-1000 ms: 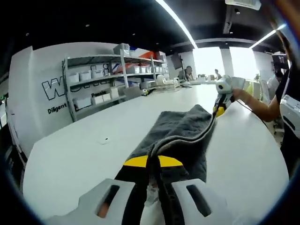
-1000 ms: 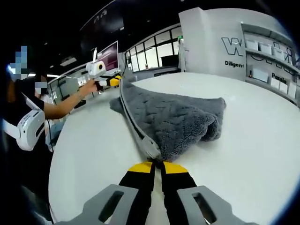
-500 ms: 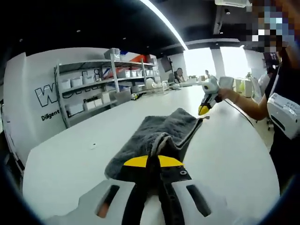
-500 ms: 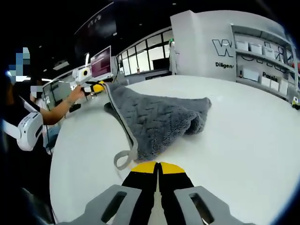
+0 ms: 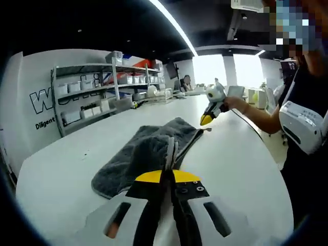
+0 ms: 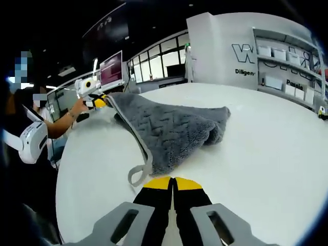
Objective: Open the folded towel by lifting each exposed corner and separating the folded layers until the towel lies flat within the target outline without major curled edges
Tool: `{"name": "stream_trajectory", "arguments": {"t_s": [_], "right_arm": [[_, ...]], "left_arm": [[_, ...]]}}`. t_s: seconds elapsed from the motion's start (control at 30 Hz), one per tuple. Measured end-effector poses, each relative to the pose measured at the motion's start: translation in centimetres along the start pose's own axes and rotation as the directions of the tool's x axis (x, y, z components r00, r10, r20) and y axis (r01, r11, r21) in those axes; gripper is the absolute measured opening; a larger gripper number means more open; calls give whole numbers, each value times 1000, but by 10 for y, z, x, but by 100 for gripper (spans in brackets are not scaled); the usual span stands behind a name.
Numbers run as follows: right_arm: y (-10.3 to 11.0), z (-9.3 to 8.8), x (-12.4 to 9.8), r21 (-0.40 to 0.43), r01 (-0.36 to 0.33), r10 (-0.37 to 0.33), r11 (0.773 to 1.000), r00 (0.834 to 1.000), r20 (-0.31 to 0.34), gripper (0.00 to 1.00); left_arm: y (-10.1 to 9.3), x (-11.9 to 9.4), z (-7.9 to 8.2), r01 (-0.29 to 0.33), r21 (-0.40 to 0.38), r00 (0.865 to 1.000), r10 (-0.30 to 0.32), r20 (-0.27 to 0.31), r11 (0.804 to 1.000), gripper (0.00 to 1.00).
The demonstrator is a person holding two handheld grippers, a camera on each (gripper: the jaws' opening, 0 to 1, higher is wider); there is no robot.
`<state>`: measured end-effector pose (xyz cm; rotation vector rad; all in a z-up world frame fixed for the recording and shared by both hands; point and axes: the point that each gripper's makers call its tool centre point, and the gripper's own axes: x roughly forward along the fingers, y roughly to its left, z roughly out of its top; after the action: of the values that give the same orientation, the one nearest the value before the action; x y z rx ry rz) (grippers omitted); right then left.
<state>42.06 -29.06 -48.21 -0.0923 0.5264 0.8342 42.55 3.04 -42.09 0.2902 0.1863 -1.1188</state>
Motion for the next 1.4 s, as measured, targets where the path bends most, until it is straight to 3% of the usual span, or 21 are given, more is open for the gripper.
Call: {"name": "stream_trajectory", "arguments": {"t_s": [0.2,0.33,0.5,0.73,0.9,1.03,1.23,1.4], "right_arm": [[0,-2,-2,4,5,-5,1000,1000,1,0],[1,-2,-4,-1,6,-6,1000,1000,-3,0],[1,-1,-6,-4,10,-10,1000,1000,1,0],[5,-5,-10,-11,6,-6,1000,1000,-10,0],[12,-7,-16,-12,0,0,1000,1000,-11,2],[21,-10,-18,-24,-9,8,1000,1000,-12,15],[30,-16,-28,-60,5,-7,998,999,-34,26],[33,-13,-36,-91,38,-39,995,999,-12,54]], "left_arm": [[-36,2,-5,76,8,997,-75,-19,997,5],[-64,5,-15,149,23,987,-148,-59,989,5],[-85,10,-23,194,12,978,-193,-77,981,5],[-103,7,-31,228,9,969,-226,-101,974,5],[-105,6,-44,229,-27,966,-231,-119,973,5],[-104,3,-46,224,-50,967,-228,-111,973,5],[-107,1,-49,231,-48,962,-235,-135,972,6],[-108,-1,-51,239,-51,958,-244,-148,970,6]]}}
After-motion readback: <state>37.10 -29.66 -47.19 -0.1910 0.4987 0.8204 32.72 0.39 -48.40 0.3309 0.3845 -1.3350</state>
